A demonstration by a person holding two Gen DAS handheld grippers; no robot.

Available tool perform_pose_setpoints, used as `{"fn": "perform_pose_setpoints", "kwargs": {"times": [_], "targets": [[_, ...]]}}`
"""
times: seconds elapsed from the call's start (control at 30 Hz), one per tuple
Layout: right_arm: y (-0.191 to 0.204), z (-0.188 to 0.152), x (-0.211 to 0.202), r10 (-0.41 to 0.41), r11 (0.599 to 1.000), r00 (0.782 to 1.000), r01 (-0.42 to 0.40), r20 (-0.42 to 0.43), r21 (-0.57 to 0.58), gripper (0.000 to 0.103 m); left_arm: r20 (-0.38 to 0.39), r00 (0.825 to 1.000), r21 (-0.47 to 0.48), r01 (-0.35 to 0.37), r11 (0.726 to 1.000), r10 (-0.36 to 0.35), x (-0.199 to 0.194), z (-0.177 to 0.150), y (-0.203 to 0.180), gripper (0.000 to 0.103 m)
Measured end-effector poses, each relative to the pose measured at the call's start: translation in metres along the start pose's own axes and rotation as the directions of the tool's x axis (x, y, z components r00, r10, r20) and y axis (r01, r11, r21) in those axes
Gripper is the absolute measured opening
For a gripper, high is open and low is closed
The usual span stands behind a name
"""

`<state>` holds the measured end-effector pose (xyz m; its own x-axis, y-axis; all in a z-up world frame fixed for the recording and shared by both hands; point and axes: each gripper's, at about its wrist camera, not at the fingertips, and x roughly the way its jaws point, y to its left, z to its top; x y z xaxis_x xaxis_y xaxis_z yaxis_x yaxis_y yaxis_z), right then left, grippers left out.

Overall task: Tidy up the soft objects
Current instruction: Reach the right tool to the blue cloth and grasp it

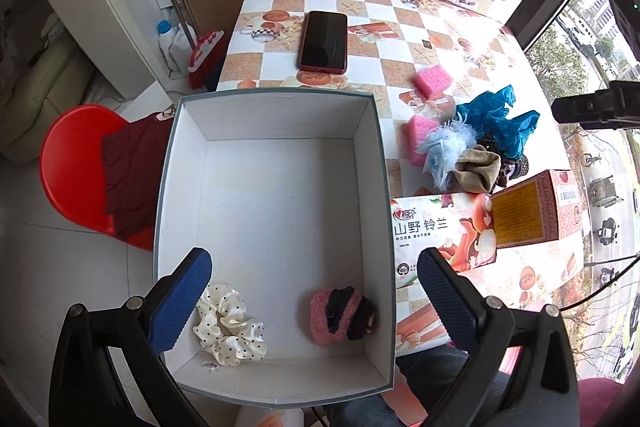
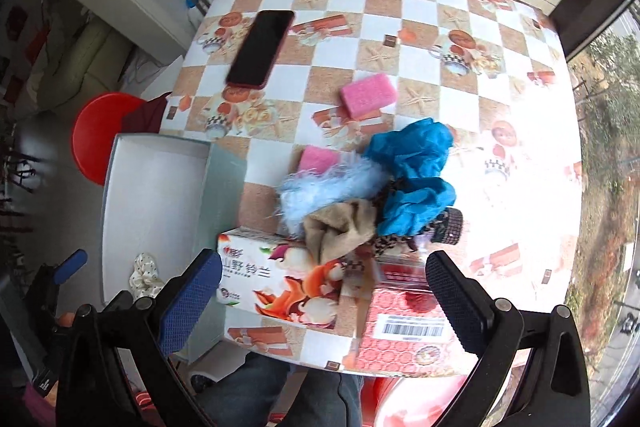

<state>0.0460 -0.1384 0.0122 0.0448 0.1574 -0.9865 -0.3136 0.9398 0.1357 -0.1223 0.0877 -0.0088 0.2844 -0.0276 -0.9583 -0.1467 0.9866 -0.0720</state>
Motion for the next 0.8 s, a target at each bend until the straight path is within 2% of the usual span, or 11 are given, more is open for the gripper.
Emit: {"fn": "perform_pose_setpoints", "kwargs": {"times": [0.13,0.23,0.37,0.53,0.57,0.6,0.63,0.67,0.73,0.8], "targets": [[-0.059,0.013,0.022,-0.03,0.995,0.997,0.037,-0.067,0.096,0.103,-0.023,1.0,0.043,-0.002,0.999,0.003,0.007,0.01,-0.024,0.103],[-0.082,0.02,0.046,-0.029,0.993,0.993,0.042,-0.119,0.11,0.103,-0.046,0.999,0.06,-0.008,0.998,0.011,0.015,0.018,-0.04,0.103],[-0.087,0.034,0.081,0.024,0.998,0.981,-0.011,-0.191,0.066,0.103,-0.074,0.997,0.074,-0.025,0.997,0.03,0.023,0.027,-0.059,0.103],[-0.088,0.043,0.126,0.055,0.998,0.952,-0.05,-0.303,0.024,0.102,-0.103,0.993,0.079,-0.049,0.996,0.057,0.032,0.039,-0.078,0.103],[-0.091,0.043,0.129,0.067,0.998,0.949,-0.061,-0.308,0.028,0.097,-0.107,0.992,0.081,-0.051,0.995,0.06,0.033,0.042,-0.082,0.103],[-0.095,0.041,0.129,0.088,0.996,0.947,-0.081,-0.308,0.035,0.076,-0.11,0.992,0.083,-0.054,0.995,0.063,0.034,0.044,-0.085,0.103],[-0.101,0.038,0.13,0.118,0.993,0.942,-0.107,-0.313,0.052,0.049,-0.114,0.991,0.087,-0.056,0.995,0.066,0.035,0.047,-0.089,0.103],[-0.109,0.036,0.13,0.148,0.988,0.935,-0.129,-0.322,0.08,0.04,-0.118,0.991,0.093,-0.057,0.994,0.068,0.036,0.051,-0.093,0.103],[-0.127,0.029,0.13,0.187,0.98,0.927,-0.153,-0.326,0.128,0.035,-0.121,0.99,0.112,-0.063,0.992,0.076,0.04,0.062,-0.102,0.103],[-0.147,0.023,0.125,0.21,0.972,0.931,-0.165,-0.299,0.169,0.034,-0.115,0.99,0.137,-0.068,0.988,0.084,0.044,0.075,-0.112,0.103]]}}
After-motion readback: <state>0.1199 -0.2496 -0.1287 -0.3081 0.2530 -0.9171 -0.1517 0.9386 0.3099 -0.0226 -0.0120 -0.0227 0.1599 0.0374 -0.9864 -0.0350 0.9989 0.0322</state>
